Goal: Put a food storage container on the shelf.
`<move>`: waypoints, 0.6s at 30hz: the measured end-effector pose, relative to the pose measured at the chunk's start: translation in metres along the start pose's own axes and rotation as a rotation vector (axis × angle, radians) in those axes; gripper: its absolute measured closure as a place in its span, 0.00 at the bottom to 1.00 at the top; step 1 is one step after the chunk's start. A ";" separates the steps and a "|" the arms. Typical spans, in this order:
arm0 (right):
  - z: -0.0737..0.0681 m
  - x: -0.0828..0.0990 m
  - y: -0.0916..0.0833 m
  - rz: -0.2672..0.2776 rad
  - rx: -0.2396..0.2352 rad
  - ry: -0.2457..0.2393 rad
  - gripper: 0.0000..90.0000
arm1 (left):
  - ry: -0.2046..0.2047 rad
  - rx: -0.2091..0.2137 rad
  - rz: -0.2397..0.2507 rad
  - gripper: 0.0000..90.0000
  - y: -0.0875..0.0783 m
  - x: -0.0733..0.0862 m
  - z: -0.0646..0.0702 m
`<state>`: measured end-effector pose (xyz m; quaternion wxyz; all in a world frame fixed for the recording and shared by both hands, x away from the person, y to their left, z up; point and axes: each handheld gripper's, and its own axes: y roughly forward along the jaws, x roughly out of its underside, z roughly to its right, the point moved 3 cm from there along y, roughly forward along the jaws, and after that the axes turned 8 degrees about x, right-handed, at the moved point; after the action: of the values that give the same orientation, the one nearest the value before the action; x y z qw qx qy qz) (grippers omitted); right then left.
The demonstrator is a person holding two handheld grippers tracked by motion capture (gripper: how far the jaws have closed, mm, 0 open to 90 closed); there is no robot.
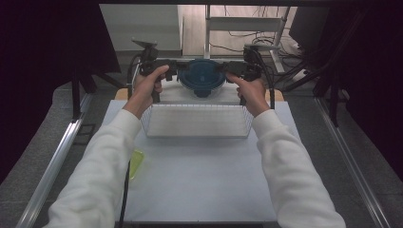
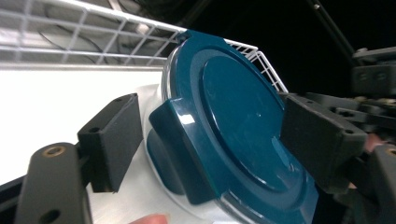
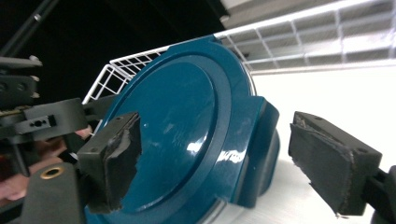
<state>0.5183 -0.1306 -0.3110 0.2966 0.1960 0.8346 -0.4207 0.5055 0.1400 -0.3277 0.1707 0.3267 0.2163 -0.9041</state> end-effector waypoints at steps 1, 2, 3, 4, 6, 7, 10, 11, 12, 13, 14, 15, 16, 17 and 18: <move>0.000 0.000 -0.003 0.009 0.010 -0.024 0.18 | 0.014 -0.006 0.008 0.23 -0.003 0.001 0.002; 0.000 0.001 -0.007 0.016 0.019 -0.044 0.18 | 0.031 -0.012 0.014 0.23 -0.007 0.003 0.006; 0.000 0.002 -0.012 0.024 0.015 -0.073 0.18 | 0.044 -0.014 0.016 0.22 -0.009 0.004 0.009; 0.001 0.003 -0.015 0.027 0.009 -0.091 0.19 | 0.061 -0.019 0.022 0.22 -0.013 0.008 0.014; 0.001 0.009 -0.022 0.030 -0.008 -0.137 0.21 | 0.071 -0.012 0.025 0.22 -0.018 0.014 0.021; 0.001 0.012 -0.025 0.023 -0.006 -0.159 0.22 | 0.076 -0.016 0.030 0.22 -0.020 0.017 0.025; 0.000 0.022 -0.036 0.031 0.008 -0.245 0.23 | 0.170 -0.047 0.004 0.22 -0.030 0.031 0.038; 0.000 0.025 -0.040 0.035 0.013 -0.267 0.23 | 0.192 -0.050 -0.006 0.22 -0.032 0.034 0.041; -0.001 0.027 -0.043 0.039 0.017 -0.285 0.24 | 0.213 -0.051 -0.011 0.22 -0.035 0.039 0.045; -0.001 0.031 -0.047 0.045 0.018 -0.305 0.24 | 0.221 -0.050 -0.012 0.22 -0.038 0.044 0.049; -0.002 0.034 -0.050 0.049 0.018 -0.317 0.25 | 0.231 -0.044 -0.017 0.22 -0.042 0.050 0.052; -0.002 0.039 -0.055 0.055 0.014 -0.325 0.25 | 0.233 -0.035 -0.016 0.22 -0.044 0.054 0.054; -0.002 0.042 -0.057 0.054 0.008 -0.328 0.25 | 0.234 -0.024 -0.015 0.22 -0.047 0.059 0.057; -0.002 0.046 -0.060 0.054 -0.001 -0.331 0.25 | 0.243 -0.019 -0.019 0.22 -0.050 0.065 0.060; -0.003 0.049 -0.064 0.055 -0.008 -0.336 0.26 | 0.261 -0.021 -0.027 0.22 -0.053 0.072 0.064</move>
<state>0.4440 -0.1608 -0.3051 0.4440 0.1443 0.7695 -0.4359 0.3964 0.1414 -0.3165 0.1324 0.4367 0.2506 -0.8538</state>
